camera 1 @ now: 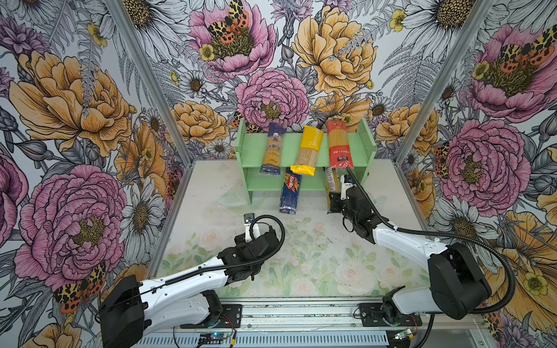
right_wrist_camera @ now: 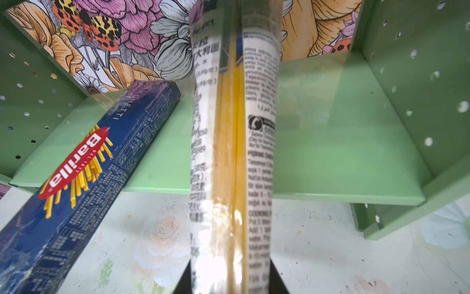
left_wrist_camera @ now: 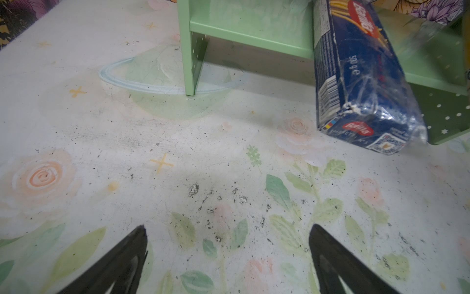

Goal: Arrange pasta packages on shelves
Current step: Place the pasta bag on the shelf.

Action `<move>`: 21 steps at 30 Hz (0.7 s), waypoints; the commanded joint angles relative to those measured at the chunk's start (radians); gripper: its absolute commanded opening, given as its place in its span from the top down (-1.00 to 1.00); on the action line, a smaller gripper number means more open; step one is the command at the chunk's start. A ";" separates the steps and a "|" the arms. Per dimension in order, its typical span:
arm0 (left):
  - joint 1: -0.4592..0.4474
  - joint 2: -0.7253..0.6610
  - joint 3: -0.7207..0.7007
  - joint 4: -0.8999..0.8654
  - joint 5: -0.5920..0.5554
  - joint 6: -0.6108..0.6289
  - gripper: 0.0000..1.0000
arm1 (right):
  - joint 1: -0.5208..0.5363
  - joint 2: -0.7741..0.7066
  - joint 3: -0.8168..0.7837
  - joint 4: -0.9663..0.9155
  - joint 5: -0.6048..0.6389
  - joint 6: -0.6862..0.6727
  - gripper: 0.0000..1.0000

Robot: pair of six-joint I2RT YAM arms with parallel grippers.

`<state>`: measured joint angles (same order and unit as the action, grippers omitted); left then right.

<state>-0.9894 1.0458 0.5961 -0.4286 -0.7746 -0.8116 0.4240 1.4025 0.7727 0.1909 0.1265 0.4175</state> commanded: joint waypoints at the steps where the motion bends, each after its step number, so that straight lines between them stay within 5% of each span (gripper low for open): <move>1: 0.011 -0.019 -0.003 0.008 -0.001 0.008 -0.98 | 0.005 -0.041 0.051 0.217 0.016 -0.013 0.78; 21: 0.014 -0.035 -0.012 0.005 -0.011 0.013 -0.98 | 0.011 0.075 0.146 0.231 0.076 0.011 0.70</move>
<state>-0.9840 1.0290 0.5961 -0.4286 -0.7750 -0.8116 0.4263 1.4834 0.8349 0.2237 0.1608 0.4255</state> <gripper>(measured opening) 0.987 0.281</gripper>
